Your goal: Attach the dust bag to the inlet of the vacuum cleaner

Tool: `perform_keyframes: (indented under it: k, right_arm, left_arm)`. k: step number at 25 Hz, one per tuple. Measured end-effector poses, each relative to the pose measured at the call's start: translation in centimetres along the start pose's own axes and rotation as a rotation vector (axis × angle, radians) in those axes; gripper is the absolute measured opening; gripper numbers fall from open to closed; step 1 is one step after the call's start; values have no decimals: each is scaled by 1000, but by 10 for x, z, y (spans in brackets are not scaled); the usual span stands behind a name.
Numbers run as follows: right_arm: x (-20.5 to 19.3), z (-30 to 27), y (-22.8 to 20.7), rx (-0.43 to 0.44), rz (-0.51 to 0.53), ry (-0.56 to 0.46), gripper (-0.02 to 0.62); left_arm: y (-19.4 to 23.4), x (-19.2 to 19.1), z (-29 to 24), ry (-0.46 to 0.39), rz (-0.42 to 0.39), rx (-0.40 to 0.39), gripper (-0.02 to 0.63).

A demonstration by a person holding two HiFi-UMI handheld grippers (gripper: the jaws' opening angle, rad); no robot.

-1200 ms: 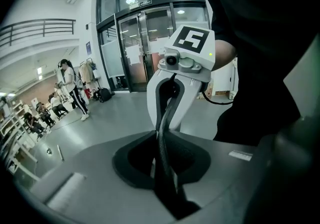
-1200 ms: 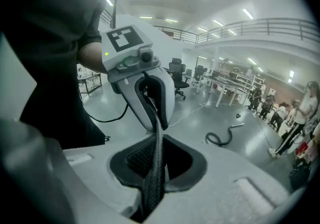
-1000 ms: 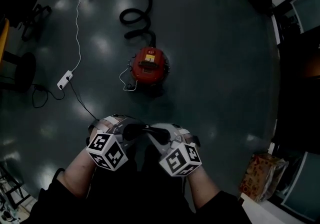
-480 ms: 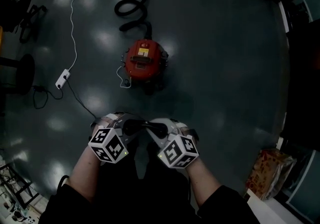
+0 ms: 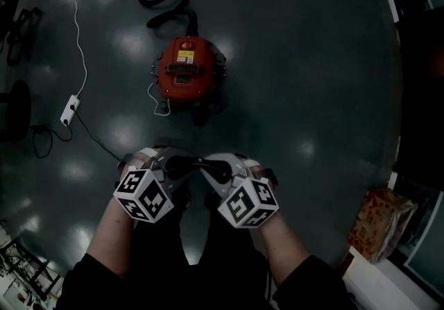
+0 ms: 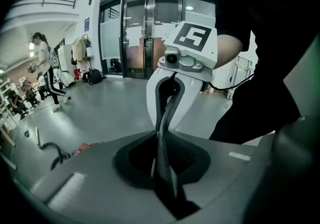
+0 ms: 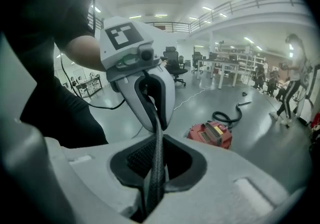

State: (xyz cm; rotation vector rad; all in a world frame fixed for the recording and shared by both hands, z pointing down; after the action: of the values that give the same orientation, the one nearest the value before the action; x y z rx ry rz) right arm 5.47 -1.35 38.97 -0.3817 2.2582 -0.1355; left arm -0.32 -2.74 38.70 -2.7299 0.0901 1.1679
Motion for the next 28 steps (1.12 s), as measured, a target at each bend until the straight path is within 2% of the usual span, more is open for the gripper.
perform_keyframes:
  k: [16,28]
  right_arm:
    - [-67,-75,-47,-8,21,-7,31]
    - [-125,-129,-77,-5,60,13,29]
  left_arm:
    - [8,-82,-77,-4,-33,15,35]
    - [9,-141,-135,-17,29,73,43]
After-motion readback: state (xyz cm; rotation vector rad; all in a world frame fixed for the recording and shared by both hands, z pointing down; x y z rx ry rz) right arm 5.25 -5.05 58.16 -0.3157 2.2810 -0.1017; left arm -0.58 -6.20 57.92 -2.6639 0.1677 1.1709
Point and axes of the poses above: the fingertips, and each gripper's own axes: z backward along the fingers, y to its left, x out of its top, the point moved 5 cm from there along z, backward along the fingers, and after that the axes turned 14 degrees about x, right-handed, at the moved point
